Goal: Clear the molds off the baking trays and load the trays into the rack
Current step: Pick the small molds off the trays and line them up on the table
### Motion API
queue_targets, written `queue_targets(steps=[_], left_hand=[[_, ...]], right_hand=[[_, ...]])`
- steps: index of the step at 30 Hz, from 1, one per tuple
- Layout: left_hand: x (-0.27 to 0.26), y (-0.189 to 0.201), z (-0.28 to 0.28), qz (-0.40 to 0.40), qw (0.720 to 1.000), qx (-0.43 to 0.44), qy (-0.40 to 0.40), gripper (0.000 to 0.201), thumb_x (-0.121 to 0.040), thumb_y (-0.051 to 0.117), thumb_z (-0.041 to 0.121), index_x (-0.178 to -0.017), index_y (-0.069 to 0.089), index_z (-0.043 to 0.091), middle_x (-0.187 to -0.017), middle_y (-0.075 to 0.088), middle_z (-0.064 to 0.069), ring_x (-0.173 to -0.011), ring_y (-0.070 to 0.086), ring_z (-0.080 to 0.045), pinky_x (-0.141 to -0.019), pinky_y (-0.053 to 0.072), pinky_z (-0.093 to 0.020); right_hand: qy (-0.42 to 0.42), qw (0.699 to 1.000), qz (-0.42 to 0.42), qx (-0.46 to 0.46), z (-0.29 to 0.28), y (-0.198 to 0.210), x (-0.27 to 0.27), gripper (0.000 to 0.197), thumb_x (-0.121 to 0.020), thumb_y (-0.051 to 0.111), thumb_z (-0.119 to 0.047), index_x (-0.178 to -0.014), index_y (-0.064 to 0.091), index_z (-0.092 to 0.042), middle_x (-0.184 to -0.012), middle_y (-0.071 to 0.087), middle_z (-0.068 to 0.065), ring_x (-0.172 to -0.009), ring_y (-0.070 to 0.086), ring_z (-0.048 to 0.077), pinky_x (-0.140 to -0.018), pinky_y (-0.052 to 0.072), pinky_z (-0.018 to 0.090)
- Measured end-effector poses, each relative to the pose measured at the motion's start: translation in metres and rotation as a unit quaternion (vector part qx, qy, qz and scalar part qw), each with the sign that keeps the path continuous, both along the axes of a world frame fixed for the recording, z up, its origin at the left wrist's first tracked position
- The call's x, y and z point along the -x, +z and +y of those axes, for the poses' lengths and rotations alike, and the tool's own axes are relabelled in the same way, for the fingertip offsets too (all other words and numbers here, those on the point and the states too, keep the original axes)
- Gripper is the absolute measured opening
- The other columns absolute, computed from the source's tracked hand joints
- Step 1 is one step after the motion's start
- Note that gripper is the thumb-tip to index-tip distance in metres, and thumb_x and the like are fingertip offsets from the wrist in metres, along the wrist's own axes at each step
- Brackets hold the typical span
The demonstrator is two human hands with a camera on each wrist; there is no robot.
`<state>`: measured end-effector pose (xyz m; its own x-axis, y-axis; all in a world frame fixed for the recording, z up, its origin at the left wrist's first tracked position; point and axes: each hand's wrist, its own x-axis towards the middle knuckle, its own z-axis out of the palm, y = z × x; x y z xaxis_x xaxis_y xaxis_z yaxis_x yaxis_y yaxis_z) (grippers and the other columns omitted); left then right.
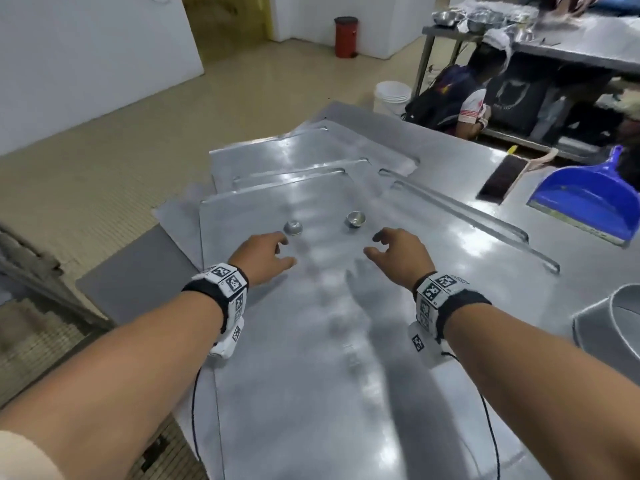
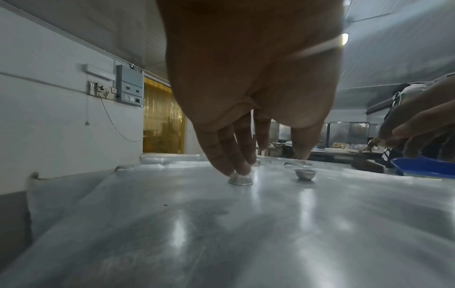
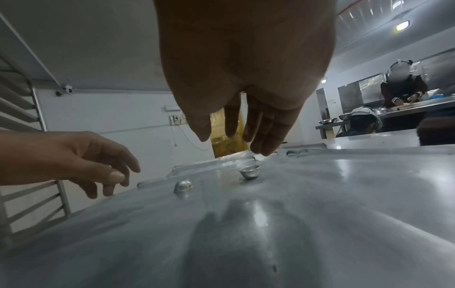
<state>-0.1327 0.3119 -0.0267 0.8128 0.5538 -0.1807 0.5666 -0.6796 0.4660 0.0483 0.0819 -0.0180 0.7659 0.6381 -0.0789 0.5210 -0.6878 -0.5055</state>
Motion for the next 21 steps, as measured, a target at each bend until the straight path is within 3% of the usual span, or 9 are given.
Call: queue_targets(steps=[4,7,12,14,17,21], left_hand=[[-0.031,-0.024,0.026,-0.018,1.000,-0.001,-0.018,0.057,-0.085,0.070,0.042,-0.137,0.054,0.026,-0.128,0.058,-0.004,-0.111,0.061,-0.024,-0.097,0.048,-0.036],[-0.050,-0.038,0.041,-0.046,0.999,-0.003,-0.019,0.053,-0.087,0.068,0.036,-0.137,0.053,0.028,-0.138,0.052,0.000,-0.117,0.057,-0.024,-0.100,0.044,-0.034],[-0.078,-0.059,0.065,-0.027,0.998,-0.027,-0.051,0.063,-0.091,0.065,0.034,-0.150,0.044,0.023,-0.157,0.041,-0.001,-0.138,0.046,-0.027,-0.113,0.036,-0.035],[-0.084,-0.063,0.071,-0.013,0.997,-0.039,-0.062,0.060,-0.093,0.062,0.032,-0.150,0.045,0.023,-0.155,0.044,-0.002,-0.136,0.047,-0.030,-0.113,0.037,-0.038],[-0.086,-0.070,0.076,-0.010,0.995,-0.061,-0.082,0.044,-0.092,0.061,0.030,-0.135,0.058,0.022,-0.139,0.056,-0.004,-0.122,0.054,-0.034,-0.102,0.045,-0.042],[-0.086,-0.074,0.076,-0.003,0.996,-0.044,-0.079,0.030,-0.093,0.062,0.032,-0.119,0.064,0.016,-0.125,0.055,-0.006,-0.114,0.053,-0.031,-0.093,0.043,-0.035]], right_hand=[[-0.002,1.000,0.013,0.001,0.042,-0.022,-0.024,0.046,-0.089,0.067,-0.046,-0.128,0.061,-0.022,-0.124,0.062,0.007,-0.106,0.063,0.026,-0.092,0.051,0.039],[0.000,1.000,0.025,0.000,0.067,-0.036,-0.041,0.052,-0.088,0.070,-0.041,-0.134,0.056,-0.023,-0.127,0.057,0.011,-0.107,0.062,0.031,-0.093,0.050,0.038],[-0.007,0.998,0.054,-0.018,0.095,-0.059,-0.069,0.076,-0.084,0.077,-0.034,-0.150,0.040,-0.023,-0.151,0.040,0.015,-0.131,0.049,0.032,-0.111,0.039,0.039],[-0.001,0.999,0.047,-0.009,0.101,-0.067,-0.078,0.082,-0.086,0.077,-0.036,-0.155,0.035,-0.020,-0.156,0.036,0.012,-0.138,0.043,0.030,-0.114,0.035,0.037],[-0.002,0.999,0.036,0.013,0.106,-0.074,-0.085,0.078,-0.089,0.072,-0.038,-0.155,0.035,-0.017,-0.155,0.041,0.010,-0.138,0.044,0.029,-0.114,0.034,0.036],[-0.024,0.999,0.034,0.015,0.106,-0.075,-0.084,0.067,-0.090,0.069,-0.035,-0.150,0.045,-0.019,-0.145,0.056,0.006,-0.132,0.053,0.029,-0.111,0.041,0.038]])
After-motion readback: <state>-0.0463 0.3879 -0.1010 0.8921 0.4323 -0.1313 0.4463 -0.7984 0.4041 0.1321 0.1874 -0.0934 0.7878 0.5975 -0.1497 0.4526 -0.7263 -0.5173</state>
